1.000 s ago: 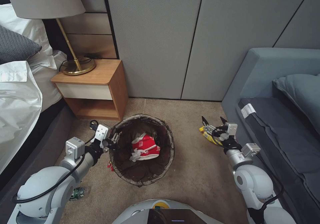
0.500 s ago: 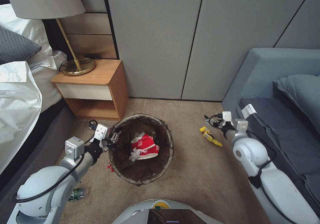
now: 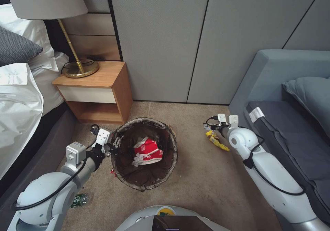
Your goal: Pick up the trash bin, then pick up the garbage from the floor and place it into the trash bin.
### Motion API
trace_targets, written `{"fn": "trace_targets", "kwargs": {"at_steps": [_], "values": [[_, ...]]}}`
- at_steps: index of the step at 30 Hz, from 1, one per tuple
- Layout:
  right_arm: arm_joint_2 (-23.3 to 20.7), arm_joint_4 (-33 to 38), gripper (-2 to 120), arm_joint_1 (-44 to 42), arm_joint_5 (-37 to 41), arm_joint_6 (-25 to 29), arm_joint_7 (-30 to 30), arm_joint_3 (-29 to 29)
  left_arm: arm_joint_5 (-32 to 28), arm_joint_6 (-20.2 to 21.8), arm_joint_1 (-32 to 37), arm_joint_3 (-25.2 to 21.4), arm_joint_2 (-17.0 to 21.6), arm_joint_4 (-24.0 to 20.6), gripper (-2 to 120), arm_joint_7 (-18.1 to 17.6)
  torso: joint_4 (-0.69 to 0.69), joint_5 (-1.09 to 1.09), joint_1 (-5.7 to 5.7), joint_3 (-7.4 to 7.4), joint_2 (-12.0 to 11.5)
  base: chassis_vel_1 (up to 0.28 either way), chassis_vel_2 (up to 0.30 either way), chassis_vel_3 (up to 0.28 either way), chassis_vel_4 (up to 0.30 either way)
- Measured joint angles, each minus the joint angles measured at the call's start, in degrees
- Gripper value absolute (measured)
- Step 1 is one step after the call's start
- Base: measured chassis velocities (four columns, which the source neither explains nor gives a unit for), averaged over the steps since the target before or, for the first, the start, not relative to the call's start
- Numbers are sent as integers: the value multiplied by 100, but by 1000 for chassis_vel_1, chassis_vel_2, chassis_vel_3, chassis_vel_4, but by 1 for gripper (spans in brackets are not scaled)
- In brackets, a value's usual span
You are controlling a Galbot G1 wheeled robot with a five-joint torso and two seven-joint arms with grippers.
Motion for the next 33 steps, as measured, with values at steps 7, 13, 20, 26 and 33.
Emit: {"fn": "trace_targets", "kwargs": {"at_steps": [7,13,20,26,33], "values": [[140,-871,100,148,-653,9,-130,-195,-16,0,-14,-27,34,57,0,0,-1,0,0,0,0,0,0,0,0],[190,-1341,100,114,-1106,91,-262,-178,-28,0,-38,-25,33,93,0,1,-1,-1,0,-1,0,0,0,0,0],[233,-1759,100,108,-1340,313,-453,-186,-28,0,-45,-6,33,106,0,1,-1,0,0,-1,0,0,0,0,0],[386,-2339,100,312,-1511,474,-585,-364,-28,0,-40,4,49,107,0,1,0,0,0,0,0,0,0,0,0],[527,-2795,100,544,-1649,557,-697,-500,-50,0,-40,-20,95,113,0,1,0,-2,0,0,0,0,0,0,0]]}}
